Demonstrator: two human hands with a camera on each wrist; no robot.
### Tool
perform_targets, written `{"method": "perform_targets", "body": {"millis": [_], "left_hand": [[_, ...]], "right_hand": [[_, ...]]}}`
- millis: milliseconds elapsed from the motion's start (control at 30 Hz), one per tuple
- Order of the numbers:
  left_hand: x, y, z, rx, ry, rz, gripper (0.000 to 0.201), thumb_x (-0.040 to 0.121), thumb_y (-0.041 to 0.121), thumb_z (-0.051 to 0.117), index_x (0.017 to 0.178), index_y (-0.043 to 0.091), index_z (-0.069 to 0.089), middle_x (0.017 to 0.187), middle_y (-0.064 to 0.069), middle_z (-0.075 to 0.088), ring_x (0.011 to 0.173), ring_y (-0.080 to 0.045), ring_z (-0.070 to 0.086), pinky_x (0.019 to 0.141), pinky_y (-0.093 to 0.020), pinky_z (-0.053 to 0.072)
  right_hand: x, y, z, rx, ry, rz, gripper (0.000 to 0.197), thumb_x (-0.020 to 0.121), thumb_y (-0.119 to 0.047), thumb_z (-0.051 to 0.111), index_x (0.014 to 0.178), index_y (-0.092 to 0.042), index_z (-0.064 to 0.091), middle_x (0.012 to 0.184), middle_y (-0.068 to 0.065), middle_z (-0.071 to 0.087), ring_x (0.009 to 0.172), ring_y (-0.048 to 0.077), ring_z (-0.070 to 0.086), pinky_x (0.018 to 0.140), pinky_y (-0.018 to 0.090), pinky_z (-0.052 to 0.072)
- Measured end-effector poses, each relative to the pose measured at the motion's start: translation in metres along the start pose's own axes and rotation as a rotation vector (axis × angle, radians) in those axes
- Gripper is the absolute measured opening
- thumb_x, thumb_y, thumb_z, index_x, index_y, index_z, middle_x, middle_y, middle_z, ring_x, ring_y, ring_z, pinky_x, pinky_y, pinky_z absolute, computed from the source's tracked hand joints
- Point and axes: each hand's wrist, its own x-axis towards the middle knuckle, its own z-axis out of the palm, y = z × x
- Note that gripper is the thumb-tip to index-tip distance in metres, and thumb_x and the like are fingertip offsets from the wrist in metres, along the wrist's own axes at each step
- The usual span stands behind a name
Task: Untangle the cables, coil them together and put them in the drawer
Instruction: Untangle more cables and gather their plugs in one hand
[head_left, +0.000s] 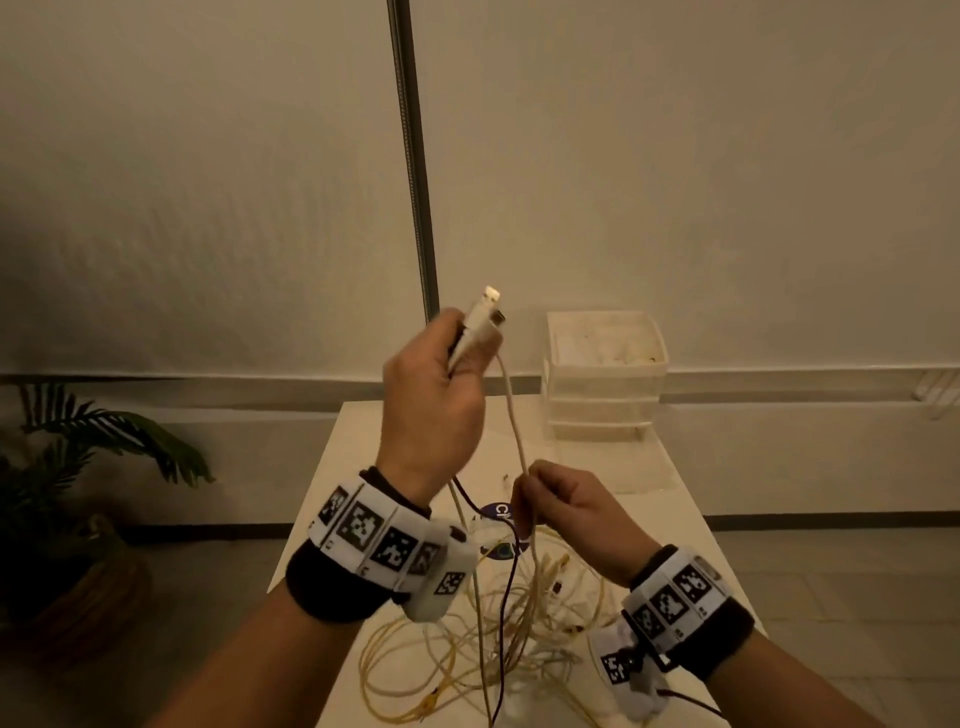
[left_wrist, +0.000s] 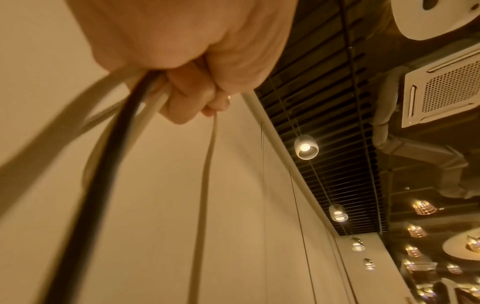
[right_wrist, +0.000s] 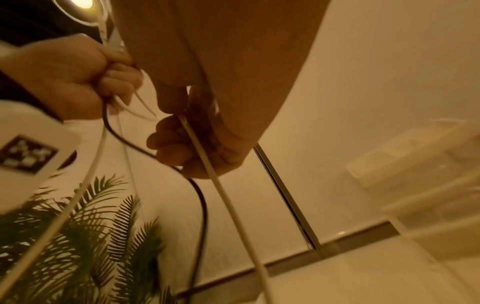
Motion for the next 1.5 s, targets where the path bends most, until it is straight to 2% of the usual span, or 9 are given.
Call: {"method": "perform_targets", "body": {"millis": [167, 300, 467, 633, 967, 1100, 1267, 1367, 1500], "left_hand": [[0.02, 0.003, -0.028, -0.038, 0.203, -0.038, 0.016, 0.096, 0.031, 0.057, 0.081, 0.036, 0.055, 0.064, 0.011, 0.047, 0.054, -0.014, 0.043, 0.05, -0.043, 0.042], [0.003, 0.003, -0.023, 0.07, 0.032, -0.123, 0.025, 0.092, 0.022, 0.065, 0.115, 0.027, 0.057, 0.082, 0.015, 0.06, 0.063, 0.002, 0.057, 0.055, -0.02, 0.048], [-0.025, -0.006, -0.004, 0.047, -0.363, -0.161, 0.014, 0.092, 0.032, 0.063, 0.096, 0.022, 0.071, 0.079, -0.004, 0.069, 0.069, -0.023, 0.061, 0.065, -0.05, 0.051], [-0.04, -0.025, 0.011, 0.085, -0.491, -0.197, 0.012, 0.093, 0.023, 0.061, 0.1, 0.026, 0.07, 0.077, 0.005, 0.069, 0.07, -0.009, 0.061, 0.066, -0.029, 0.051], [-0.037, -0.036, 0.012, 0.113, -0.352, -0.146, 0.009, 0.096, 0.016, 0.057, 0.088, 0.02, 0.058, 0.066, 0.008, 0.056, 0.058, -0.006, 0.049, 0.051, -0.013, 0.033], [-0.023, -0.027, 0.006, 0.092, -0.224, -0.102, 0.013, 0.097, 0.016, 0.054, 0.084, 0.015, 0.055, 0.061, 0.007, 0.048, 0.053, -0.008, 0.041, 0.051, -0.026, 0.032], [0.009, -0.009, -0.024, -0.025, 0.034, -0.078, 0.019, 0.099, 0.023, 0.051, 0.081, 0.029, 0.053, 0.067, 0.007, 0.048, 0.055, -0.016, 0.04, 0.048, -0.038, 0.035], [0.019, -0.012, -0.041, 0.023, 0.079, -0.056, 0.005, 0.097, 0.024, 0.056, 0.094, 0.023, 0.06, 0.074, 0.011, 0.053, 0.057, -0.01, 0.044, 0.053, -0.034, 0.039], [-0.004, -0.014, -0.032, 0.128, -0.062, -0.093, 0.039, 0.094, 0.019, 0.062, 0.131, 0.027, 0.054, 0.092, 0.015, 0.061, 0.06, -0.011, 0.056, 0.05, -0.022, 0.046]], "right_hand": [[-0.013, 0.046, 0.003, -0.136, -0.001, 0.104, 0.023, 0.101, -0.014, 0.045, 0.083, -0.012, 0.061, 0.07, -0.001, 0.062, 0.068, 0.014, 0.059, 0.069, 0.037, 0.05], [-0.016, 0.043, -0.003, -0.008, 0.241, 0.139, 0.023, 0.099, -0.009, 0.048, 0.085, -0.001, 0.065, 0.066, 0.012, 0.061, 0.063, 0.023, 0.061, 0.064, 0.032, 0.054], [-0.013, 0.018, -0.002, 0.088, 0.227, 0.101, 0.022, 0.098, -0.01, 0.049, 0.085, 0.001, 0.063, 0.065, 0.014, 0.059, 0.063, 0.029, 0.06, 0.063, 0.033, 0.056], [-0.01, -0.006, 0.001, 0.03, 0.193, 0.049, 0.021, 0.098, -0.012, 0.049, 0.087, -0.005, 0.065, 0.068, 0.013, 0.062, 0.064, 0.026, 0.06, 0.067, 0.033, 0.055], [-0.002, -0.04, 0.003, 0.059, 0.184, -0.017, 0.023, 0.099, -0.011, 0.045, 0.089, -0.006, 0.065, 0.066, 0.008, 0.058, 0.06, 0.022, 0.059, 0.06, 0.029, 0.052], [-0.004, -0.031, 0.009, 0.103, 0.097, -0.053, 0.022, 0.1, -0.008, 0.041, 0.096, -0.005, 0.063, 0.071, 0.003, 0.059, 0.066, 0.019, 0.057, 0.065, 0.029, 0.05], [-0.014, 0.008, 0.017, -0.041, 0.0, 0.013, 0.022, 0.101, -0.007, 0.041, 0.095, -0.003, 0.061, 0.071, 0.001, 0.061, 0.066, 0.016, 0.058, 0.067, 0.027, 0.049], [-0.017, 0.024, 0.015, -0.054, 0.079, 0.032, 0.022, 0.1, -0.005, 0.042, 0.09, -0.004, 0.062, 0.064, 0.002, 0.059, 0.061, 0.016, 0.055, 0.065, 0.027, 0.046], [-0.004, 0.015, 0.007, 0.013, 0.229, 0.056, 0.024, 0.1, -0.006, 0.044, 0.088, -0.005, 0.064, 0.066, 0.008, 0.059, 0.06, 0.022, 0.054, 0.064, 0.037, 0.048]]}}
